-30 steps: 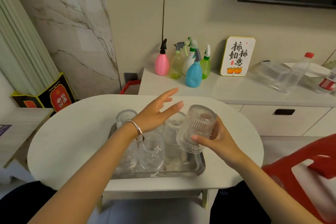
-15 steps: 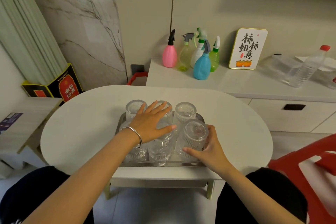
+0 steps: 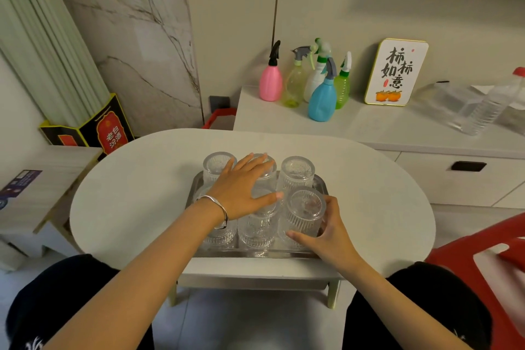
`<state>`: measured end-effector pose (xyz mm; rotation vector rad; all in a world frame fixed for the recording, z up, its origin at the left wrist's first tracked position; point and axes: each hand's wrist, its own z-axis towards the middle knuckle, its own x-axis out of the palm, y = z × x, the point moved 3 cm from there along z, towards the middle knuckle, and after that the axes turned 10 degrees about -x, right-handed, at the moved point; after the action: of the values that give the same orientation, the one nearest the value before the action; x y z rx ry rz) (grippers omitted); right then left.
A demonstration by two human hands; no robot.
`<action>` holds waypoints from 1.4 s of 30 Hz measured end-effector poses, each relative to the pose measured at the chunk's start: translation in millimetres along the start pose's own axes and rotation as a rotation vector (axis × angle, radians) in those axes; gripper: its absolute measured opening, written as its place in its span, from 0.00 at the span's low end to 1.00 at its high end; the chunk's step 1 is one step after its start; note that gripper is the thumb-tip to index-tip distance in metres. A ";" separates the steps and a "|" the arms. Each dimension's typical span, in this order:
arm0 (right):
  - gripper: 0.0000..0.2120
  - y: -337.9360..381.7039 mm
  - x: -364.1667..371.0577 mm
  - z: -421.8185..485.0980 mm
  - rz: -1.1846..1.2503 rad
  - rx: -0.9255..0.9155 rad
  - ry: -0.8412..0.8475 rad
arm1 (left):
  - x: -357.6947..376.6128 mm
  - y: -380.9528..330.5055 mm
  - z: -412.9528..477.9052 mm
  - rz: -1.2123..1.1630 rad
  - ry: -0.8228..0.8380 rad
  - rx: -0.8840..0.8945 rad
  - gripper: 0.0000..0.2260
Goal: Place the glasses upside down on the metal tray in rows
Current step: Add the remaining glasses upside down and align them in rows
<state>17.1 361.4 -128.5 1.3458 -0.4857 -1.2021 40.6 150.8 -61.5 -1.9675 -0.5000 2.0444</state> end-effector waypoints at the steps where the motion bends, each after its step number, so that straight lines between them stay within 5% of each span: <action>1: 0.40 0.5 0.3 -0.1 -0.007 -0.005 0.013 | -4.4 1.3 -1.6 -0.084 -0.031 0.004 0.35; 5: 0.53 4.6 -2.9 2.5 -0.092 -0.074 0.077 | -24.0 30.0 -15.8 -0.350 -0.094 -0.091 0.45; 11: 0.65 -0.2 -6.3 14.3 -0.102 -0.101 0.240 | -15.5 89.3 -49.3 -0.447 0.196 -0.308 0.61; 17: 0.59 -0.9 -6.0 19.1 -0.150 -0.154 0.284 | 12.4 87.6 -61.3 -0.483 0.143 -0.165 0.55; 34: 0.55 0.9 -2.3 21.2 -0.229 -0.126 0.252 | 15.4 83.8 -60.0 -0.418 -0.006 -0.182 0.52; 42: 0.61 9.3 -14.2 20.9 -0.231 -0.136 0.246 | 2.7 82.5 -58.6 -0.468 0.028 -0.237 0.59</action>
<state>-2.5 361.7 -110.1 1.4355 -0.0732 -1.2109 103.1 81.0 -99.8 -1.7754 -1.1207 1.7219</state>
